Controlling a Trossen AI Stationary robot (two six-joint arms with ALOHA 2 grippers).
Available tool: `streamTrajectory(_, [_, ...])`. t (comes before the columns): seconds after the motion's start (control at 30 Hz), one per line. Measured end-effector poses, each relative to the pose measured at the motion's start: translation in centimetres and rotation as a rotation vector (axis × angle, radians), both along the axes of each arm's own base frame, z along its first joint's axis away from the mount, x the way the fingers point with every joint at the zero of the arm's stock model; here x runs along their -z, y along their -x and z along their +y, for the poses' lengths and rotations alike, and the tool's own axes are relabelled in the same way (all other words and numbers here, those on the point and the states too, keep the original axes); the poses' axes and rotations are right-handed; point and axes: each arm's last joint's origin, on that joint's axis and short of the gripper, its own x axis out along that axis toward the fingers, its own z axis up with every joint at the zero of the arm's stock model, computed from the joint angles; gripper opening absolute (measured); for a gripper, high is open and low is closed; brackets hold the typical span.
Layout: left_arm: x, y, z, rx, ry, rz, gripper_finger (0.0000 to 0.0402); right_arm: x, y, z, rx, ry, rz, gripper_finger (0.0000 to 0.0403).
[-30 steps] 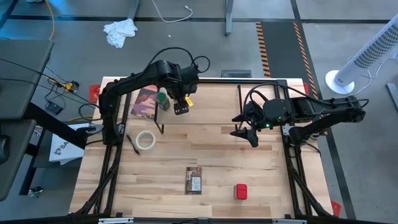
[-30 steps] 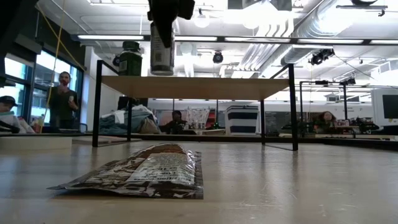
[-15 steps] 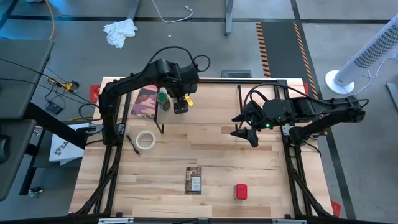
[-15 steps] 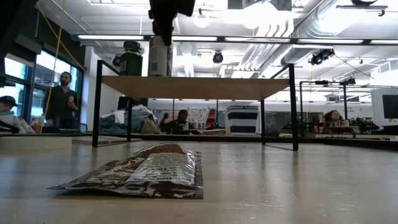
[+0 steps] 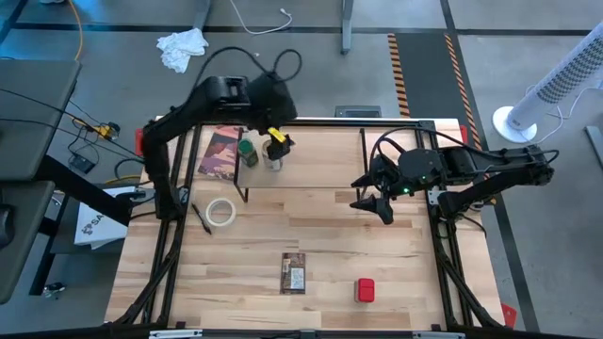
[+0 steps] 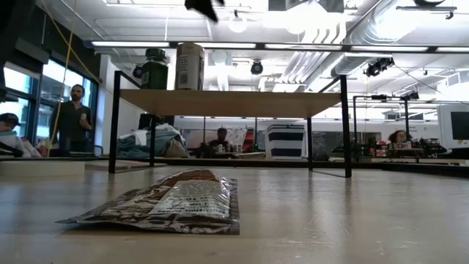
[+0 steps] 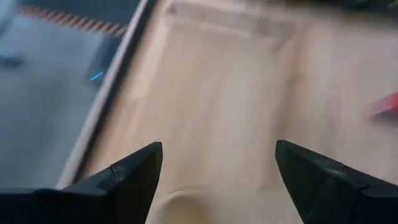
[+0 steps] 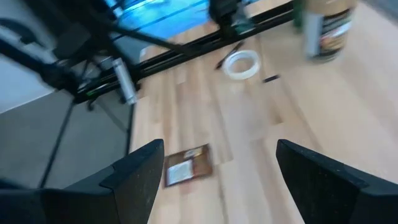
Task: Shelf spices
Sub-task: Put the red seasoning can on the shelf
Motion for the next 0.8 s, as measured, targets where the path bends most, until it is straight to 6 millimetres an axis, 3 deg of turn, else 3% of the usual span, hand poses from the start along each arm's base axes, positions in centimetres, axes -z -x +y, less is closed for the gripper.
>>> streamTrajectory(0.1, [-1.8, 0.7, -2.2, 0.053, 0.078, -0.137, 0.031, 0.1, 0.1, 0.4, -0.063, -0.042, 0.016, 0.0306])
streamTrajectory(0.23, [-3.3, 1.6, -6.2, 0.11, 0.047, -0.199, 0.031, 0.3, 0.4, 1.0, -0.105, -0.05, 0.048, 0.0306])
streamTrajectory(0.5, [-3.7, 2.9, -13.8, 0.073, -0.083, -0.211, 0.031, 2.3, -0.7, 3.9, -0.29, -0.209, 0.224, 0.0306])
streamTrajectory(0.8, [-3.3, 4.9, -17.5, -0.17, -0.151, -0.243, 0.031, 6.5, -3.3, 8.0, -0.439, -0.186, 0.422, 0.0306])
